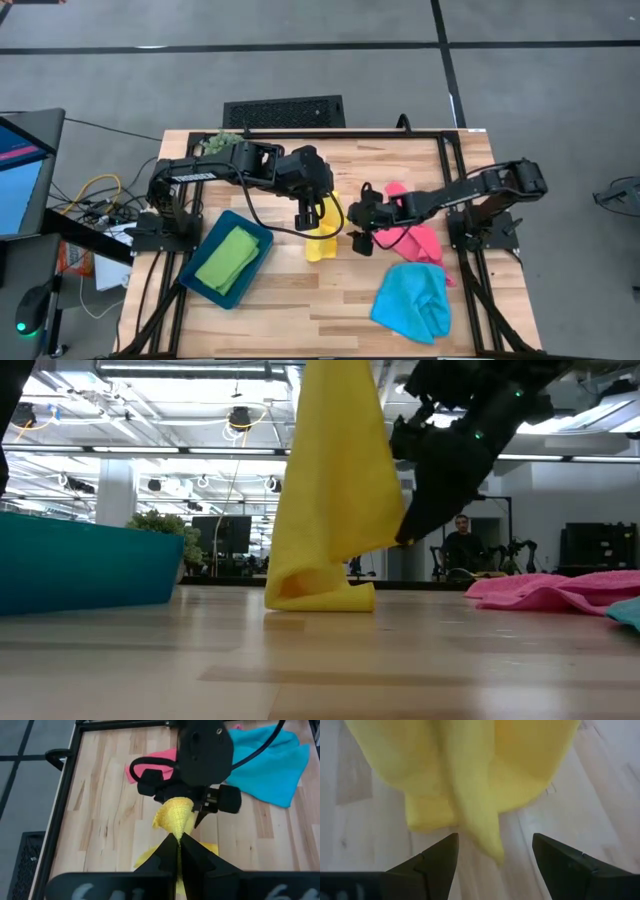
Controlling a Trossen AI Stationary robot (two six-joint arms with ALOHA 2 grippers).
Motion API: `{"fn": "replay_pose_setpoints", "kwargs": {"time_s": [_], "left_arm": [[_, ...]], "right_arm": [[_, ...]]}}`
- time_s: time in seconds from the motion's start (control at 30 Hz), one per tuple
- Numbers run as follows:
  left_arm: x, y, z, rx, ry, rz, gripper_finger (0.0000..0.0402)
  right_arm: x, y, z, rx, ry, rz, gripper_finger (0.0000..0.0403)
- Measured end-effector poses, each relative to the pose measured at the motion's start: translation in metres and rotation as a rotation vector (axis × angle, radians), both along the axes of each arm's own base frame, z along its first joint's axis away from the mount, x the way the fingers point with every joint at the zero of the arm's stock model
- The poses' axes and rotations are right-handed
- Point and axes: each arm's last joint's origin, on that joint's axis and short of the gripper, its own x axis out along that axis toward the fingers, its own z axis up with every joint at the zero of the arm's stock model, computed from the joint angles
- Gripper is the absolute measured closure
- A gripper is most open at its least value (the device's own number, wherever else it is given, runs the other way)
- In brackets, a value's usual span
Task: Fold microfiber towels
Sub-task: Fold the yellow microfiber towel
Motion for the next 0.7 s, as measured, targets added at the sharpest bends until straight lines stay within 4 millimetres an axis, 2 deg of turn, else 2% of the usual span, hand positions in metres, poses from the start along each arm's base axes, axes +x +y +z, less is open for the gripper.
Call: {"fn": "replay_pose_setpoints", "kwargs": {"time_s": [0.47,0.6,0.7], "left_arm": [[0.001,0.000,0.001,0.005,-0.015,-0.006,0.0401],[0.002,0.000,0.002,0.008,-0.024,-0.009,0.0401],[0.002,0.000,0.002,0.014,-0.025,-0.003,0.0401]], "right_arm": [[-0.003,0.000,0.012,0.023,-0.054,-0.066,0.0155],[-0.003,-0.001,0.013,0.025,-0.057,-0.076,0.0212],[-0.003,0.000,0.013,0.028,-0.061,-0.076,0.0298]]}}
